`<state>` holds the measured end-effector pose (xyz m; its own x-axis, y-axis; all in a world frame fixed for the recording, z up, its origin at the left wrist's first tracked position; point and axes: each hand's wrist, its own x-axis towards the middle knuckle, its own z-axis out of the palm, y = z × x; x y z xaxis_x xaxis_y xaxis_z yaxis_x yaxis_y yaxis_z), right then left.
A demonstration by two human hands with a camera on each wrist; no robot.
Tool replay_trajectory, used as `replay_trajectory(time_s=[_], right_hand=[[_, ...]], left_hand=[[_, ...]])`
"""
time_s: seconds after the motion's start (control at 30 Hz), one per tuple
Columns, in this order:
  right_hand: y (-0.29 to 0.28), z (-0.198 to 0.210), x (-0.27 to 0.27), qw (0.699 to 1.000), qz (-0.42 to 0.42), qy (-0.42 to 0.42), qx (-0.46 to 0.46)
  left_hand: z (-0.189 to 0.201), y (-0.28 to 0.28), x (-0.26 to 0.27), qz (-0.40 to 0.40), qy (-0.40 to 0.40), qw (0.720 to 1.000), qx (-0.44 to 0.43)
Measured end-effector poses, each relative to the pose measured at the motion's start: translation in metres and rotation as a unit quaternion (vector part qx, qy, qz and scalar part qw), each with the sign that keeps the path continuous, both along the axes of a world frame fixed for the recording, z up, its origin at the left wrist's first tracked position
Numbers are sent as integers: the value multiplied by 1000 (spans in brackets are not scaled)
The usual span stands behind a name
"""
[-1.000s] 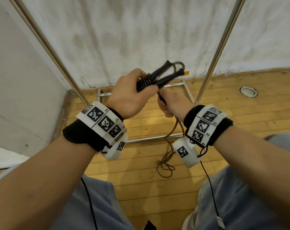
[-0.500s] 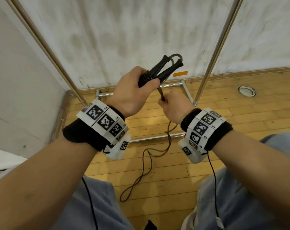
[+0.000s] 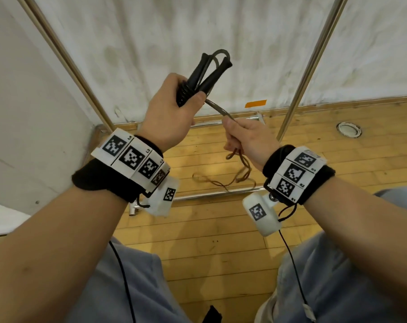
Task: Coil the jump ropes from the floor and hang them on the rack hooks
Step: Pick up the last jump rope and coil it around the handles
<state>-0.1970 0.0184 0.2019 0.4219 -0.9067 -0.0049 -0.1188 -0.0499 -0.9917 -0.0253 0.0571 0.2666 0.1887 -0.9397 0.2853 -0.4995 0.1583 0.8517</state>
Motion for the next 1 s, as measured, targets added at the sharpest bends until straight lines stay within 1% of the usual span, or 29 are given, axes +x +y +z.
replay_trajectory(time_s=[0.03, 0.13, 0.2, 0.27, 0.33, 0.4, 0.47, 0.57, 0.67, 0.77, 0.87, 0.93, 1.0], right_hand=[[2, 0, 2, 1000, 9, 3, 6], [6, 4, 4, 996, 54, -14, 66], [7, 8, 2, 996, 58, 6, 70], [7, 14, 1, 998, 40, 37, 26], [8, 18, 0, 995, 19, 85, -50], [11, 21, 0, 984, 7, 136, -113], [13, 25, -2, 975, 7, 170, -145], [14, 27, -3, 967, 6, 196, -164], [14, 30, -5, 964, -3, 204, -169], [15, 33, -7, 965, 9, 208, -160], [15, 35, -7, 966, 27, 207, -153], [14, 35, -5, 956, 32, 233, -174], [13, 34, -4, 949, 18, 247, -196]], left_hand=[[0, 0, 0, -1, 0, 1000, -4], [-2, -2, 1, 10, -5, 1000, -7], [-5, -4, 4, 29, -26, 999, 1], [-10, -8, 8, 48, -68, 996, 10], [-16, -11, 11, 63, -133, 989, 26], [-23, -13, 12, 58, -189, 979, 51], [-30, -14, 10, 44, -233, 969, 72], [-36, -15, 6, 25, -292, 951, 97], [-39, -17, 2, -5, -326, 936, 130], [-40, -17, 2, -25, -355, 922, 153], [-41, -13, 0, -40, -394, 901, 173], [-44, -10, -4, -53, -410, 894, 174], [-47, -6, -8, -66, -415, 893, 159]])
